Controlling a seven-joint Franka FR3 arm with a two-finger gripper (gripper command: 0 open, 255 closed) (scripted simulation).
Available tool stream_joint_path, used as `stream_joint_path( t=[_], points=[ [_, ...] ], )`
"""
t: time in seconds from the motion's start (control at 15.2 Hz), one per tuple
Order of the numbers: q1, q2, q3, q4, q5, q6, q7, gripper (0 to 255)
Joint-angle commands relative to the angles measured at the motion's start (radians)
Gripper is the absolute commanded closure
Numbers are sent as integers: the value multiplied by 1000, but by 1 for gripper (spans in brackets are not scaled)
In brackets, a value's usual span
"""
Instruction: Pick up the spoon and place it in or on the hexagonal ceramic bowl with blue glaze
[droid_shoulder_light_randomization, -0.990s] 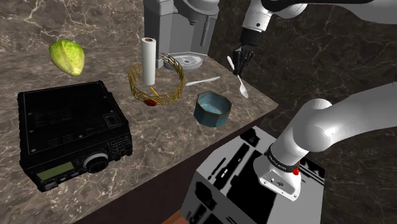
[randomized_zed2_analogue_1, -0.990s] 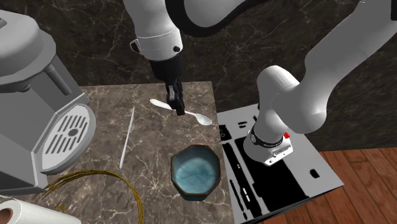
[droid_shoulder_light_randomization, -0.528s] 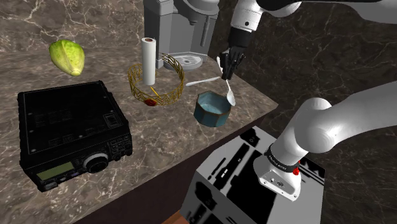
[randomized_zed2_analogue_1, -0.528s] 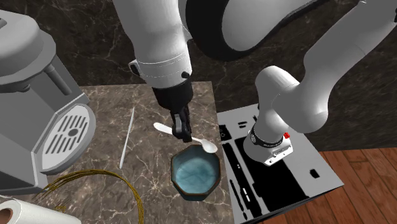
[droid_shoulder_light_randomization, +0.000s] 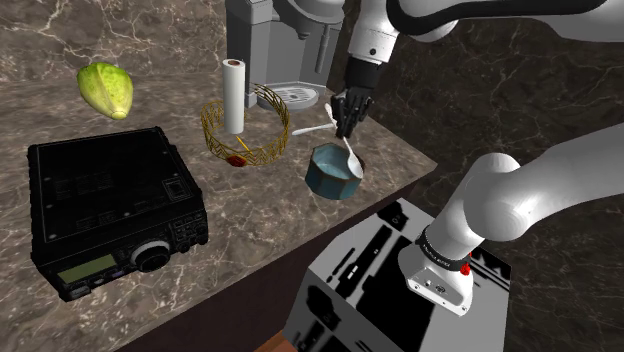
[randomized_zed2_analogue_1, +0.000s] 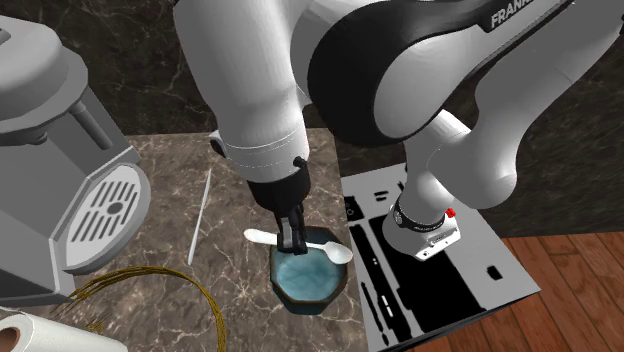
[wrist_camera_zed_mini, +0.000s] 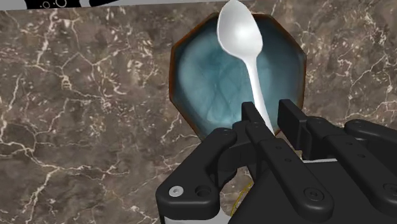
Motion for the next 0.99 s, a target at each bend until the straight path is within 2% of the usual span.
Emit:
stream_joint_path(
  t=[0.0, 0.53, 0.92],
  points=[
    [1, 4, 2, -23, 2, 27, -4, 255],
    [3, 32, 6, -111, 13, 141, -24, 255],
    [4, 33, 6, -114, 13, 146, -25, 255]
  ],
)
